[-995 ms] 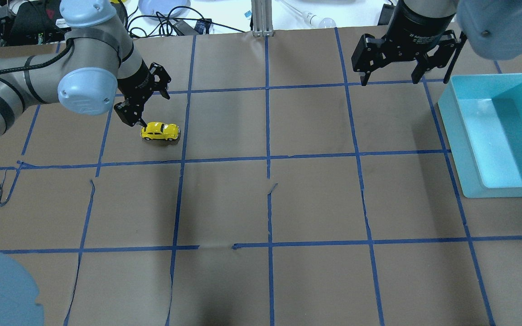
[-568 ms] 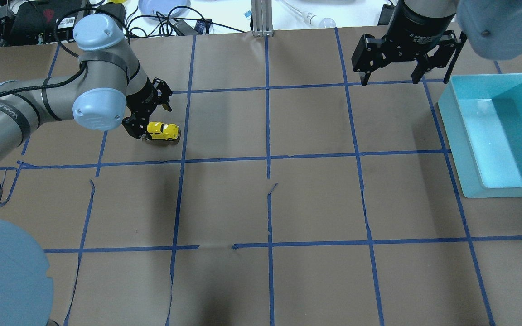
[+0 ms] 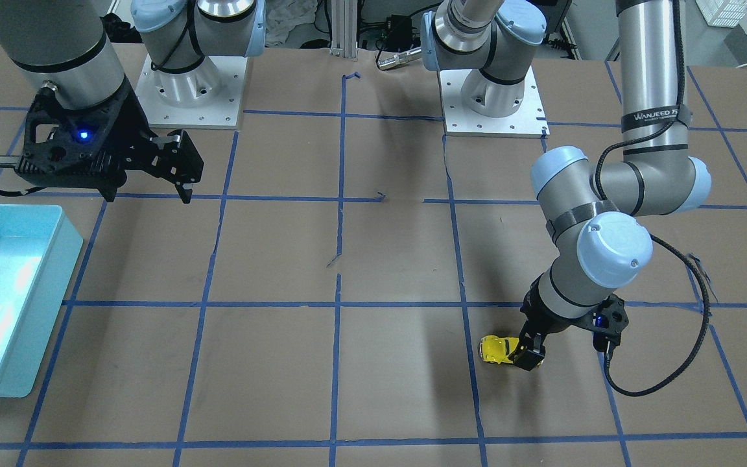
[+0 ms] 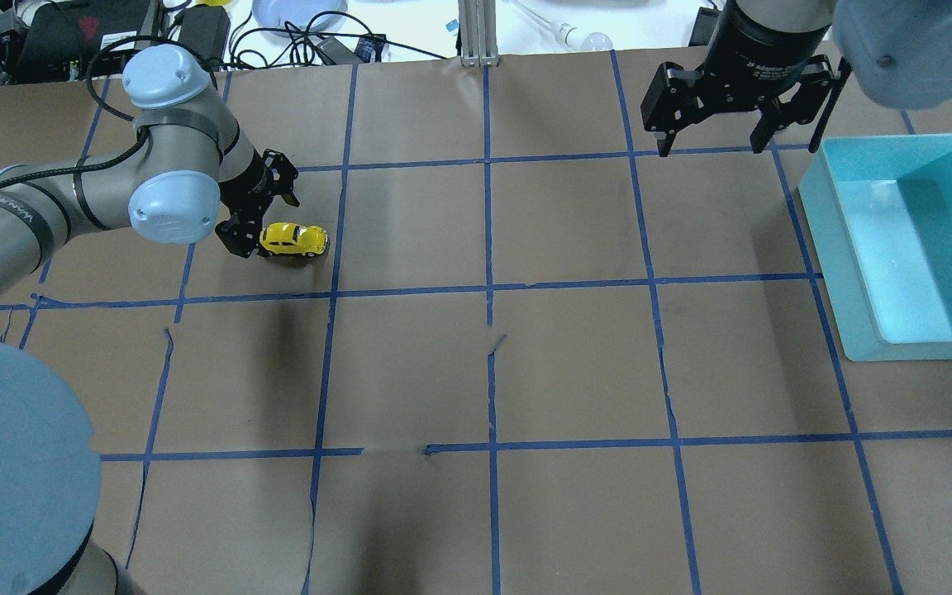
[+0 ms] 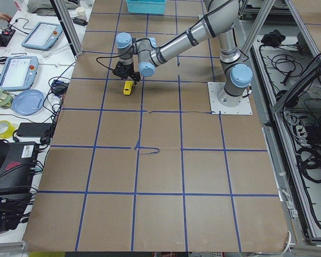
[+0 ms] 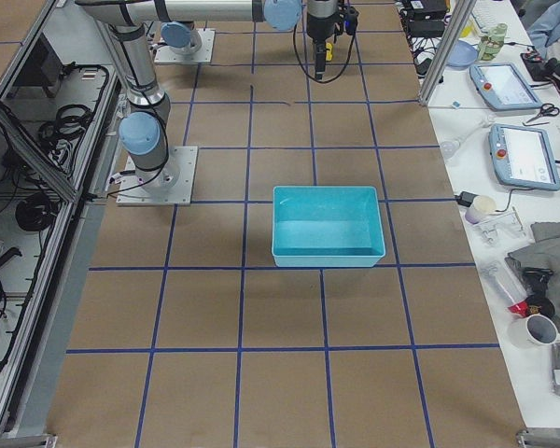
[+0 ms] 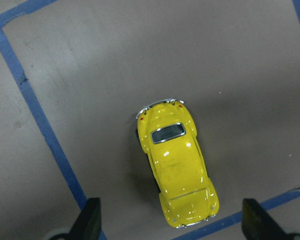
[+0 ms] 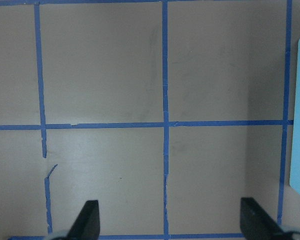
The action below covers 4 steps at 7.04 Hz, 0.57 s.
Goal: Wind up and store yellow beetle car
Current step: 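Close the left gripper around the yellow car's body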
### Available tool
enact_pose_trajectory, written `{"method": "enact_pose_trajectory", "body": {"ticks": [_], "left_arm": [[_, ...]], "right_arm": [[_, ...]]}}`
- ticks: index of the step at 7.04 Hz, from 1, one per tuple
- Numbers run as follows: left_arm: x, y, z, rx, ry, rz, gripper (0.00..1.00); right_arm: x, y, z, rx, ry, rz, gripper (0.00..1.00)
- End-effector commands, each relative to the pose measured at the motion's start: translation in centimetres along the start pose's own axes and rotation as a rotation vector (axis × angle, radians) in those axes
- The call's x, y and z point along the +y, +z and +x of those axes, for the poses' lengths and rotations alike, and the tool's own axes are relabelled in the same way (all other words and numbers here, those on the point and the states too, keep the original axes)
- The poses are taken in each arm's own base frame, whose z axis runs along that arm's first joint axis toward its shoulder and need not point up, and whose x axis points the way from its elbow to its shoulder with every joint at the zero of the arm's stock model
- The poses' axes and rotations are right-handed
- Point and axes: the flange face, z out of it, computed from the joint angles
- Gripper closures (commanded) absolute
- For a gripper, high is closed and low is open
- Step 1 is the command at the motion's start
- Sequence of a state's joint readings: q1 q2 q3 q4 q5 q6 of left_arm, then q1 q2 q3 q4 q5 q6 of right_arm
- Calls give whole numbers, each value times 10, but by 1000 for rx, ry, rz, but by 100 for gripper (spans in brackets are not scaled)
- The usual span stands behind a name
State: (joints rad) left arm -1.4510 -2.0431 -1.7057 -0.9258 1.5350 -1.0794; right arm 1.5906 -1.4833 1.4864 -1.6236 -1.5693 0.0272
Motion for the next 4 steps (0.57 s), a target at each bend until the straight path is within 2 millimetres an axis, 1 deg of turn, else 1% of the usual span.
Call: {"method": "enact_pose_trajectory", "body": {"ticks": [1, 2, 3, 4], "left_arm": [[-1, 22, 6, 22, -69, -50, 0], [-3, 30, 9, 30, -75, -46, 0], [-9, 37, 7, 22, -83, -49, 0], [-11, 39, 6, 20, -85, -50, 0]], "right_arm": [[0, 0, 0, 0, -1, -1, 0], [0, 0, 0, 0, -1, -1, 0], [0, 0, 0, 0, 0, -1, 0], [0, 0, 0, 0, 0, -1, 0]]}}
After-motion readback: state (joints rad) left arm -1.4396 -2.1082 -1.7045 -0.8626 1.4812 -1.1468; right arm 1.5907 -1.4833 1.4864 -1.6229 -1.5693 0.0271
